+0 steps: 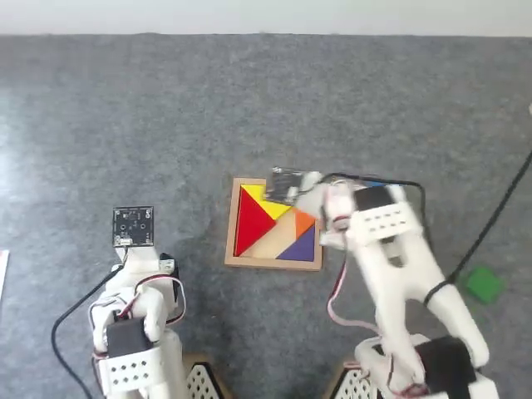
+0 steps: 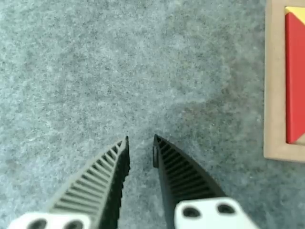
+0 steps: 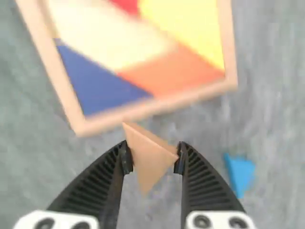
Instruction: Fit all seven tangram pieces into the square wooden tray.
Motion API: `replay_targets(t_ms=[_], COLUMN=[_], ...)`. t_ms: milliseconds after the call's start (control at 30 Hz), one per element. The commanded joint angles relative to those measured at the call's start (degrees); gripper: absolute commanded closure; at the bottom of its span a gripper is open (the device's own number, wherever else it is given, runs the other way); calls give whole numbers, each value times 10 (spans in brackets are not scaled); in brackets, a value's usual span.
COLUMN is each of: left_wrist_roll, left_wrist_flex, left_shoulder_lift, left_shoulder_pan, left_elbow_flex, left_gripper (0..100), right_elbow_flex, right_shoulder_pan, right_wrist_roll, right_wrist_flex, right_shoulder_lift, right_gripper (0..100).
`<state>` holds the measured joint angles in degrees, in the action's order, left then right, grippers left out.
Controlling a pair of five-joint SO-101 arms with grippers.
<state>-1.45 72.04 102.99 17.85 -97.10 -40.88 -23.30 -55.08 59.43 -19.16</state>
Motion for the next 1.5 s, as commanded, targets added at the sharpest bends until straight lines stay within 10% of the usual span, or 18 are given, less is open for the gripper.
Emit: replay_targets(t_ms=[0, 533, 1467], left_wrist_roll=[-1, -1, -1], left_wrist_flex=[2, 2, 2], left_shoulder_lift=[11, 11, 11], left_shoulder_pan=[-1, -1, -1], left_elbow_flex=[7, 7, 7], left_gripper=[918, 918, 918], right_elbow_flex=[44, 220, 223], right_shoulder_pan=[-87, -196, -219], right_wrist_roll=[68, 135, 169], right_wrist_flex=[6, 4, 3], right_shoulder_lift=[-23, 249, 262], right_gripper=[915, 915, 797])
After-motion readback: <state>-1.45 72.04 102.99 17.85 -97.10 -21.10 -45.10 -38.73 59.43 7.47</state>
